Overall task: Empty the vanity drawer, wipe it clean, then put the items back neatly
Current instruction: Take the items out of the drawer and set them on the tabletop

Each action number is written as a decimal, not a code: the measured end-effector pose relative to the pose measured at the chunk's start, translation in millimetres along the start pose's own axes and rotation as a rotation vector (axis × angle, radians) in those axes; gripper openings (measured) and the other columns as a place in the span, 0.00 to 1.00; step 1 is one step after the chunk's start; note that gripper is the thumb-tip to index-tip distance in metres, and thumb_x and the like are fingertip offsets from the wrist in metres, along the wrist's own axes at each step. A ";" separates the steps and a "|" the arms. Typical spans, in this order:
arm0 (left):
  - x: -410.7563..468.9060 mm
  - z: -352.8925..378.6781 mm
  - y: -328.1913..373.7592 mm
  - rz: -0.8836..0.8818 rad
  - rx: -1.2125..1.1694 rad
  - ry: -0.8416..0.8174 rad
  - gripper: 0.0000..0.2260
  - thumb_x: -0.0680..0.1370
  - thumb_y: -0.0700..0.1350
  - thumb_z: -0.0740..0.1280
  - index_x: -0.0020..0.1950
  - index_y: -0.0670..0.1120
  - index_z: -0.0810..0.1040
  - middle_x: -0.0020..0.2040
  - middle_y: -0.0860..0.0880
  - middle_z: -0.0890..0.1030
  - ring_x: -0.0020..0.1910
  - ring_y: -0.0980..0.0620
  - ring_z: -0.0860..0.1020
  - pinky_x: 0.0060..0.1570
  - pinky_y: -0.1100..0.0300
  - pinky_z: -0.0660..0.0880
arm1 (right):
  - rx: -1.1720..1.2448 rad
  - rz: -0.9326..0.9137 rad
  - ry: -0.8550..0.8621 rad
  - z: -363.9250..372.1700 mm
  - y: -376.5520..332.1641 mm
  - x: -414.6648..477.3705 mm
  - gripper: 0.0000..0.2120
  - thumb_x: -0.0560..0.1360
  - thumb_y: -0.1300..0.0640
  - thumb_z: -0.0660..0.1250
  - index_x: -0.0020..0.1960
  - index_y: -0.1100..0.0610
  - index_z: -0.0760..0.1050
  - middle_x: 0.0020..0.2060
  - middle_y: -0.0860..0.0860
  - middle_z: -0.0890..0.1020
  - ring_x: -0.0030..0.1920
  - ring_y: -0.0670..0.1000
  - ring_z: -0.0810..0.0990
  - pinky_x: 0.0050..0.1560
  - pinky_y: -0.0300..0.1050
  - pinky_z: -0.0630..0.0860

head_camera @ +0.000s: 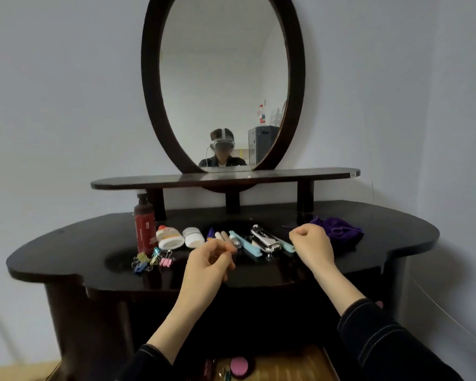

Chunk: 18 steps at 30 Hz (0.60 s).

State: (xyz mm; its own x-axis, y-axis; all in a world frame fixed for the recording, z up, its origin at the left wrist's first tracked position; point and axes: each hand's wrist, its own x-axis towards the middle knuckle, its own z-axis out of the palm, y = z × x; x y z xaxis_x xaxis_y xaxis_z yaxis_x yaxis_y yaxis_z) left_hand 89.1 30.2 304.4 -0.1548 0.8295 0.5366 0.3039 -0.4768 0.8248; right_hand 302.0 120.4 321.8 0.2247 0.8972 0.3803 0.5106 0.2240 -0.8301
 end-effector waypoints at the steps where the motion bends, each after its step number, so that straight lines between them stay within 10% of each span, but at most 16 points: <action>1: -16.4 -1.8 1.0 0.083 0.052 0.004 0.11 0.79 0.36 0.64 0.46 0.51 0.82 0.35 0.50 0.82 0.31 0.57 0.77 0.32 0.67 0.71 | 0.008 -0.041 0.008 -3.8 -0.3 -11.1 0.09 0.77 0.58 0.65 0.39 0.50 0.75 0.35 0.44 0.79 0.38 0.48 0.77 0.40 0.46 0.74; 5: -95.2 -13.9 -28.5 0.248 0.278 -0.015 0.10 0.76 0.41 0.63 0.47 0.56 0.79 0.41 0.58 0.81 0.42 0.57 0.80 0.41 0.68 0.73 | -0.056 -0.450 0.126 -4.6 20.7 -83.9 0.06 0.75 0.60 0.68 0.47 0.49 0.78 0.43 0.42 0.80 0.42 0.44 0.77 0.42 0.45 0.74; 9: -152.0 -33.8 -102.7 -0.030 0.532 -0.212 0.09 0.76 0.41 0.64 0.47 0.56 0.79 0.43 0.61 0.80 0.43 0.61 0.79 0.42 0.62 0.74 | -0.178 -0.786 0.174 3.2 54.6 -136.6 0.07 0.74 0.60 0.65 0.51 0.54 0.78 0.50 0.46 0.77 0.52 0.47 0.74 0.51 0.39 0.72; 18: -187.3 -32.4 -187.7 -0.446 0.945 -0.601 0.10 0.77 0.44 0.60 0.56 0.48 0.76 0.59 0.49 0.76 0.55 0.46 0.78 0.53 0.52 0.77 | -0.509 -0.537 -0.636 115.7 158.8 -195.6 0.09 0.82 0.49 0.59 0.61 0.45 0.72 0.59 0.37 0.68 0.41 0.38 0.72 0.37 0.29 0.71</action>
State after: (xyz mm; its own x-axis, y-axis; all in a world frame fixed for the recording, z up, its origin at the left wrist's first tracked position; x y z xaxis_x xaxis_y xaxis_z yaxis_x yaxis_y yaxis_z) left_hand 30.6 -45.1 54.9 -0.0358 0.9897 -0.1387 0.9424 0.0796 0.3250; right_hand 243.0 24.6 68.4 -0.5566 0.7950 0.2413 0.7450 0.6062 -0.2786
